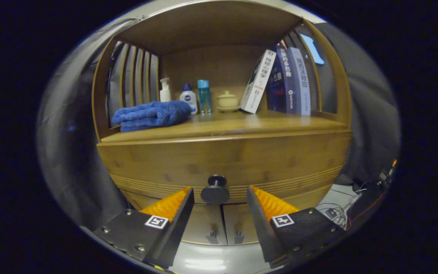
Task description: Pull open the drawer, take out the items inside it, and place them on the countertop above the cabinet.
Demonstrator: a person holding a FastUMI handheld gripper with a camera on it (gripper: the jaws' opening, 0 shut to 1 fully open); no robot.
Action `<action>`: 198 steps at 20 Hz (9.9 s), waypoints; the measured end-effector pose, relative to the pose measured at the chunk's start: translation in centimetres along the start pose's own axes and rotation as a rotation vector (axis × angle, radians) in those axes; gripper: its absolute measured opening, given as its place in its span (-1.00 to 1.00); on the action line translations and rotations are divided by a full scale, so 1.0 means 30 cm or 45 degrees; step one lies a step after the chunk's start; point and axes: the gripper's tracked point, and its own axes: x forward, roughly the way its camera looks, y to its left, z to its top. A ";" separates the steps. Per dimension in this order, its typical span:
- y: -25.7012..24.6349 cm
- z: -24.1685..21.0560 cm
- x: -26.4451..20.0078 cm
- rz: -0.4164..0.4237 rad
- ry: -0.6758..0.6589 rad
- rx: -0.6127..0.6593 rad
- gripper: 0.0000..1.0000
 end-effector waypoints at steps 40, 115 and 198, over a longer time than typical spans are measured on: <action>0.060 -0.167 -0.531 -0.024 -0.138 0.041 -0.08; 0.111 0.359 -0.174 -0.303 0.489 -0.027 -0.77; 0.142 0.203 -0.715 -0.099 -0.283 -0.021 0.96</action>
